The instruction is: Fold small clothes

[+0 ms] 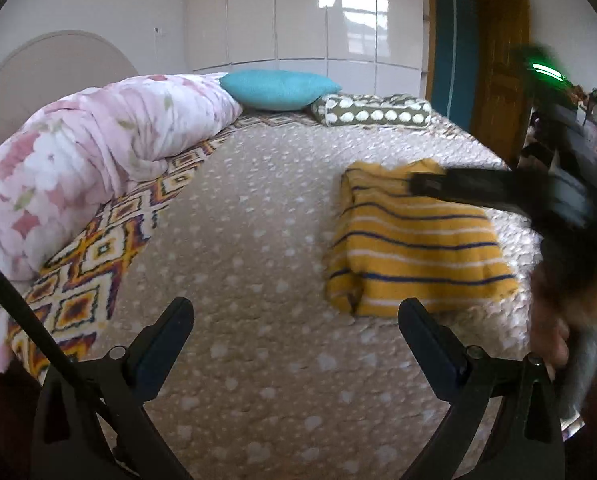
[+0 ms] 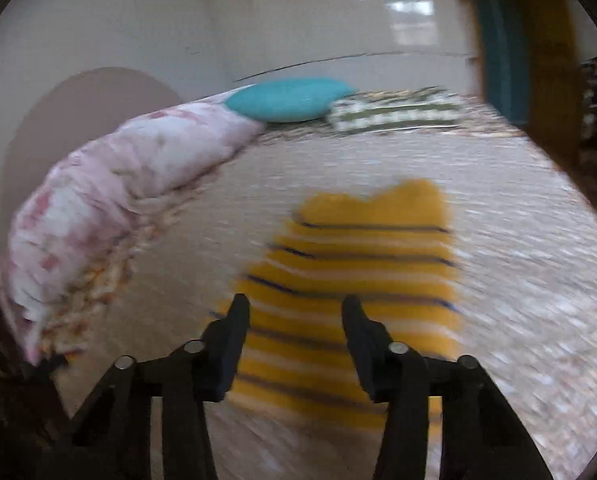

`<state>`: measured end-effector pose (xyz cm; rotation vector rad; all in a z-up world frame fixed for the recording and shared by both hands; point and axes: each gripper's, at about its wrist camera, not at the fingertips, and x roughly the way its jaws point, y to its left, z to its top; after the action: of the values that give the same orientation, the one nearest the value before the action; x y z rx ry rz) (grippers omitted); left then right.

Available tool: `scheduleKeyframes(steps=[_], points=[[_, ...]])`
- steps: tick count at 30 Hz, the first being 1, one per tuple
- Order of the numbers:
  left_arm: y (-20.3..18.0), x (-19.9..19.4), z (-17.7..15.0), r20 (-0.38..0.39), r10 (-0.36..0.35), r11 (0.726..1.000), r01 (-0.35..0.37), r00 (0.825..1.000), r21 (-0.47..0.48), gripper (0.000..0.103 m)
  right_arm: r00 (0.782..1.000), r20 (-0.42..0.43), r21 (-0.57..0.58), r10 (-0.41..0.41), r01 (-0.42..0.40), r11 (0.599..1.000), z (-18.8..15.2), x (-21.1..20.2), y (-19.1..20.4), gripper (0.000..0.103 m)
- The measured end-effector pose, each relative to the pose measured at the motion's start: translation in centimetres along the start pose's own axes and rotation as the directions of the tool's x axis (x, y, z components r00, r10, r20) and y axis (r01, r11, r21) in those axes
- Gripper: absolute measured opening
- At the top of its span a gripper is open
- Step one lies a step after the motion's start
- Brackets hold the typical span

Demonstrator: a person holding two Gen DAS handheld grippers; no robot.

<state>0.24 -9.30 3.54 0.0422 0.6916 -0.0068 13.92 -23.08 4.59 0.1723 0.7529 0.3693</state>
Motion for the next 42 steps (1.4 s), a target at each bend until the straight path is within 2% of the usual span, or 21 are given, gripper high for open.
scheduleKeyframes(steps=[2,4,6,10,11,12,14,17,19,22,27,32,42], points=[[0.6,0.1,-0.1,-0.007,0.005,1.0,-0.005,1.0,-0.013,0.101,0.995,-0.091,0.029,0.038,-0.035,0.999,0.9,4.2,0.6,0.035],[1.2,0.2,-0.3,-0.02,-0.003,1.0,0.002,1.0,-0.029,0.102,0.981,-0.19,0.071,0.029,-0.016,0.997,0.9,8.7,0.5,0.033],[1.7,0.4,-0.5,-0.032,-0.01,0.999,0.009,0.999,-0.037,0.101,0.974,-0.225,0.108,0.017,0.008,0.994,0.5,11.3,-0.1,0.032],[1.9,0.5,-0.8,-0.039,-0.019,0.999,0.017,0.999,-0.032,0.101,0.986,-0.156,0.125,0.053,-0.033,0.992,-0.1,7.5,-0.3,0.034],[1.8,0.6,-0.8,-0.045,-0.026,0.999,0.025,0.999,-0.031,0.101,0.989,-0.143,0.115,0.044,-0.028,0.993,-0.2,6.4,-0.6,0.04],[1.6,0.7,-0.9,-0.051,-0.032,0.999,0.03,0.998,-0.031,0.101,0.992,-0.128,0.1,0.008,0.005,0.995,-0.8,4.9,-1.0,0.05],[1.0,0.8,-1.1,-0.063,-0.043,0.999,0.041,0.997,-0.029,0.101,0.99,-0.109,0.085,-0.093,0.102,0.991,-2.1,2.0,-1.9,0.059],[-0.8,0.7,-1.3,-0.075,-0.06,0.998,0.059,0.995,-0.004,0.101,0.964,-0.092,0.05,-0.25,0.255,0.966,-5.0,-2.3,-3.8,0.06],[-2.1,0.6,-1.5,-0.078,-0.063,0.998,0.064,0.995,0.02,0.101,0.933,-0.076,0.017,-0.352,0.354,0.935,-7.2,-4.6,-4.7,0.063],[-4.1,0.4,-1.8,-0.095,-0.078,0.996,0.083,0.992,0.043,0.101,0.901,-0.079,0.001,-0.427,0.429,0.904,-10.1,-7.2,-6.0,0.067],[-6.3,0.7,-2.6,-0.149,-0.103,0.991,0.114,0.983,0.068,0.101,0.879,-0.101,0.029,-0.466,0.471,0.881,-13.3,-9.1,-7.0,0.07],[-7.2,1.0,-3.3,-0.179,-0.106,0.989,0.123,0.978,0.085,0.101,0.867,-0.099,0.025,-0.489,0.493,0.87,-14.1,-9.1,-6.9,0.072],[-7.0,1.5,-3.8,-0.198,-0.103,0.99,0.12,0.975,0.077,0.101,0.862,-0.099,0.004,-0.496,0.499,0.866,-14.2,-8.1,-6.2,0.076]])
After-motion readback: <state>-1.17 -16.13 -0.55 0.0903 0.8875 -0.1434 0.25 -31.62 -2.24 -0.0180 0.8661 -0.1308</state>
